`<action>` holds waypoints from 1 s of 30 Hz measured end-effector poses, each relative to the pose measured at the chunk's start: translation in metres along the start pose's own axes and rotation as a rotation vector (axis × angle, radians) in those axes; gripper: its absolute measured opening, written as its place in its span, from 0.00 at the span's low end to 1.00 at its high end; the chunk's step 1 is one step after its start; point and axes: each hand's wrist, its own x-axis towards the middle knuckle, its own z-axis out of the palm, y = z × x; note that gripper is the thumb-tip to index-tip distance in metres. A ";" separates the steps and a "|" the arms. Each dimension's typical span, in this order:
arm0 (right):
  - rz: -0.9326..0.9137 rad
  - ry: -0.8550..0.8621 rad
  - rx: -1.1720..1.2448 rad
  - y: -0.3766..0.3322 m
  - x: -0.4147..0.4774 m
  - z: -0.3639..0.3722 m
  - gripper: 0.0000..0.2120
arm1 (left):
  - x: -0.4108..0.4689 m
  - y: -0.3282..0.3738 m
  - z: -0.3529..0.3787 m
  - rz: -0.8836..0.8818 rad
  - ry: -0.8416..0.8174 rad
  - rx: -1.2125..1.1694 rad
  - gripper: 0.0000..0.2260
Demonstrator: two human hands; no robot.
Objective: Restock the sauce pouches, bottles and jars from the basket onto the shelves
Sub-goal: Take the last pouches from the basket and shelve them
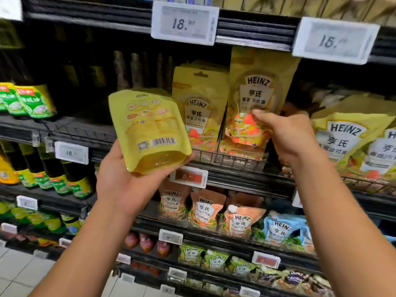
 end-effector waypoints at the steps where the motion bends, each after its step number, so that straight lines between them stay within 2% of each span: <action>1: -0.001 -0.018 -0.025 0.004 0.000 0.000 0.21 | 0.003 0.004 -0.001 -0.011 -0.018 -0.001 0.25; 3: 0.002 -0.043 -0.079 0.011 -0.002 0.001 0.17 | 0.008 0.013 -0.004 -0.007 -0.032 0.020 0.26; 7: -0.032 -0.017 -0.212 0.016 -0.005 -0.003 0.20 | 0.019 0.026 -0.010 0.010 -0.049 0.060 0.27; 13: -0.107 0.023 -0.202 0.009 -0.008 -0.008 0.16 | 0.036 0.030 -0.008 0.012 0.107 0.136 0.22; 15: -0.114 0.006 -0.201 0.007 -0.010 -0.005 0.14 | 0.042 0.028 -0.002 0.033 0.130 0.163 0.25; 16: -0.114 -0.013 -0.215 0.007 -0.011 -0.004 0.14 | 0.045 0.027 -0.001 0.058 0.120 0.200 0.23; 18: -0.107 -0.067 -0.261 0.008 -0.016 -0.002 0.16 | 0.050 0.024 0.003 0.103 0.067 0.257 0.15; 20: -0.102 -0.110 -0.295 0.009 -0.021 -0.003 0.22 | 0.055 0.024 0.008 0.112 0.041 0.258 0.11; 23: -0.124 -0.122 -0.301 0.008 -0.028 -0.007 0.27 | 0.063 0.028 0.012 0.123 0.085 0.272 0.13; 27: -0.150 -0.144 -0.369 0.010 -0.038 -0.011 0.20 | 0.078 0.027 0.016 0.150 0.129 0.435 0.11; 30: -0.139 -0.202 -0.464 0.007 -0.037 -0.010 0.16 | 0.094 0.026 0.015 0.192 0.167 0.571 0.15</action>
